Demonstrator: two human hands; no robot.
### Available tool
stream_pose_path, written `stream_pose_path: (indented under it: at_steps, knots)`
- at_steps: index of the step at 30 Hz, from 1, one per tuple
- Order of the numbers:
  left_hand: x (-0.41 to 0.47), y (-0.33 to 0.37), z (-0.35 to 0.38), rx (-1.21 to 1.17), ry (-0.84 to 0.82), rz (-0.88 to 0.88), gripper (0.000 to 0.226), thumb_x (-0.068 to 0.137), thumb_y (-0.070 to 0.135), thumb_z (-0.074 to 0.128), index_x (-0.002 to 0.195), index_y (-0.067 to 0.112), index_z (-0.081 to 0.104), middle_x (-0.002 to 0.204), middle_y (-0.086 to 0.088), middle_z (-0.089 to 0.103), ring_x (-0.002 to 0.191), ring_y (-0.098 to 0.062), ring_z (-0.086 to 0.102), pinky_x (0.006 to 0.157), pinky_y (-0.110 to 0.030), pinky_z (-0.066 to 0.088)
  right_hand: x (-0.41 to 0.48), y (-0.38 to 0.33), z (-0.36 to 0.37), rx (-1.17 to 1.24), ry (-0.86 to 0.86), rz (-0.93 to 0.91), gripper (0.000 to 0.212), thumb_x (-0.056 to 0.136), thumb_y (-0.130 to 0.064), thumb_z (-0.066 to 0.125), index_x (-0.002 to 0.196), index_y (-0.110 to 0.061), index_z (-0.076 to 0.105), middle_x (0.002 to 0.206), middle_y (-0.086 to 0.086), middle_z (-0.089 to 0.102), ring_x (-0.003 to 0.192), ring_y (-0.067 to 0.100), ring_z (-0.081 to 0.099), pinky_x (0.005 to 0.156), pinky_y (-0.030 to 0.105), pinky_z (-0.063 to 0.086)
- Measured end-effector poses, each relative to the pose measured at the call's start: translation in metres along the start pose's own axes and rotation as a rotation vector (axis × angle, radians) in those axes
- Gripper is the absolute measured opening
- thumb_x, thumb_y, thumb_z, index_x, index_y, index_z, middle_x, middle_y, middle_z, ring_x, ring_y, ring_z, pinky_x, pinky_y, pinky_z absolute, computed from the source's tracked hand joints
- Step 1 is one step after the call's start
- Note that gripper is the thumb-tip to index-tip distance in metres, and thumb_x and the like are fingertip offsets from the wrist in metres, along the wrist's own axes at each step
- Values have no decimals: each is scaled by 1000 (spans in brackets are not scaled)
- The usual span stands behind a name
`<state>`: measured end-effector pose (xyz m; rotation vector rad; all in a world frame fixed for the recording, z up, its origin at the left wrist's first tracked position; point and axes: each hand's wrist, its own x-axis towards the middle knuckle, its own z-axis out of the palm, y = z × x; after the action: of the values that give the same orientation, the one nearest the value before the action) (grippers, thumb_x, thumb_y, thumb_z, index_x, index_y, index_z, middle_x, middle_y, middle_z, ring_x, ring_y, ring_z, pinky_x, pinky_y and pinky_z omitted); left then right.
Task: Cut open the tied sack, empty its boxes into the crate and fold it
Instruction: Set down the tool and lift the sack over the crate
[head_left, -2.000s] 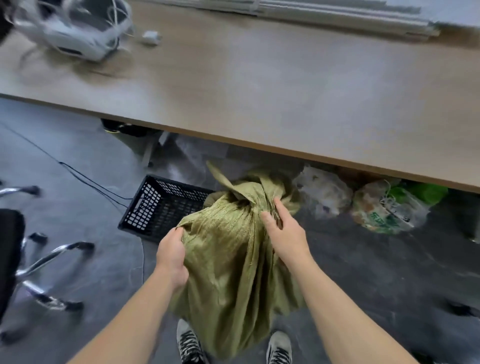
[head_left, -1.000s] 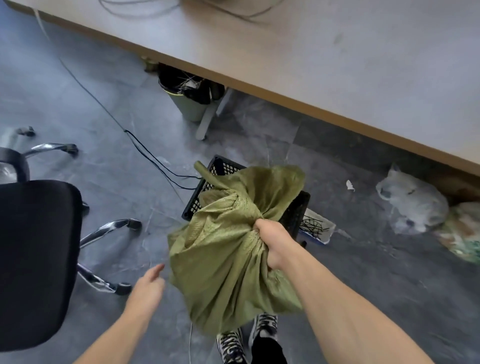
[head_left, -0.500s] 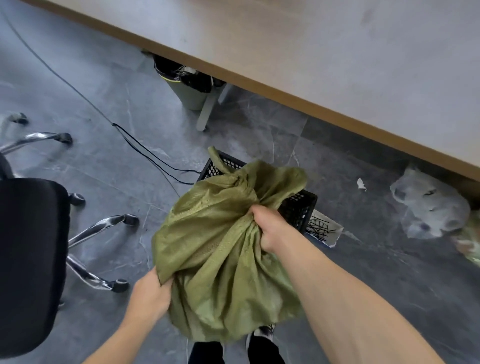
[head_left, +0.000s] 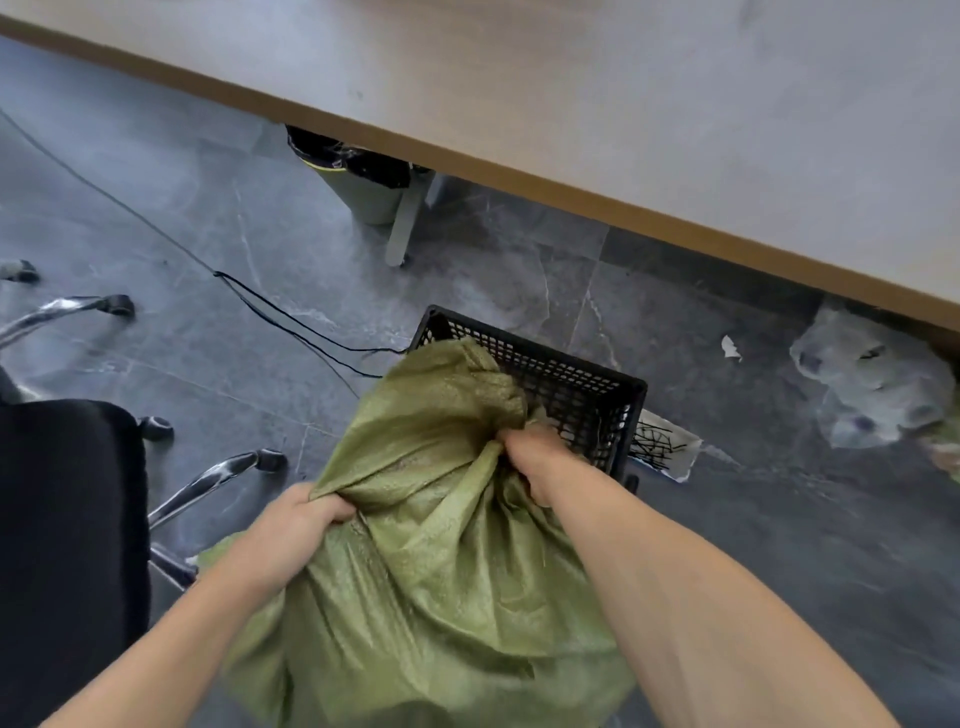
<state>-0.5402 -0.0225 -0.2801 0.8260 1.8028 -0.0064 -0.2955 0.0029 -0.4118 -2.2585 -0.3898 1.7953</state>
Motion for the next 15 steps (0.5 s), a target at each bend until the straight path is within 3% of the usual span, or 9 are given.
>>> stream_pose_path:
  at_steps: [2, 4, 6, 9, 12, 15]
  knots:
    - [6, 15, 8, -55, 4, -45, 30, 63, 31, 70, 83, 9, 70, 86, -10, 75, 85, -29, 68, 91, -47, 50, 3, 10, 0, -49, 54, -5, 53, 77, -45, 58, 120, -15, 66, 115, 10, 70, 101, 31, 67, 93, 40, 56]
    - [9, 23, 17, -102, 32, -64, 3, 80, 11, 66, 78, 10, 65, 68, -4, 72, 74, -25, 64, 77, -38, 49, -19, 5, -6, -78, 100, -20, 53, 83, -46, 58, 126, -15, 63, 124, 12, 67, 109, 32, 65, 97, 38, 53]
    - [13, 27, 25, -162, 25, -119, 3, 85, 6, 62, 85, 8, 62, 70, -8, 70, 73, -27, 64, 75, -37, 50, -27, 2, -12, -92, 138, -25, 56, 90, -48, 57, 136, -15, 55, 133, 13, 62, 117, 33, 61, 99, 37, 50]
    - [19, 30, 29, -266, -84, -237, 16, 88, 10, 57, 97, 1, 66, 89, -28, 72, 84, -39, 69, 86, -52, 54, -21, 1, -17, -67, 167, -50, 65, 93, -50, 56, 146, -18, 38, 142, 12, 54, 126, 35, 54, 102, 38, 46]
    - [28, 37, 33, -340, -141, -314, 26, 90, 15, 53, 106, -2, 67, 101, -30, 72, 95, -43, 69, 90, -55, 54, -14, -1, -12, -10, 166, -48, 70, 94, -52, 54, 153, -29, 25, 150, 16, 43, 130, 37, 50, 103, 40, 44]
    - [44, 44, 39, -379, -163, -335, 32, 89, 18, 54, 111, -2, 64, 94, -26, 73, 86, -37, 70, 86, -48, 56, -12, 2, -7, -66, 143, -74, 66, 97, -50, 46, 156, -33, 20, 158, 20, 28, 140, 38, 37, 111, 42, 35]
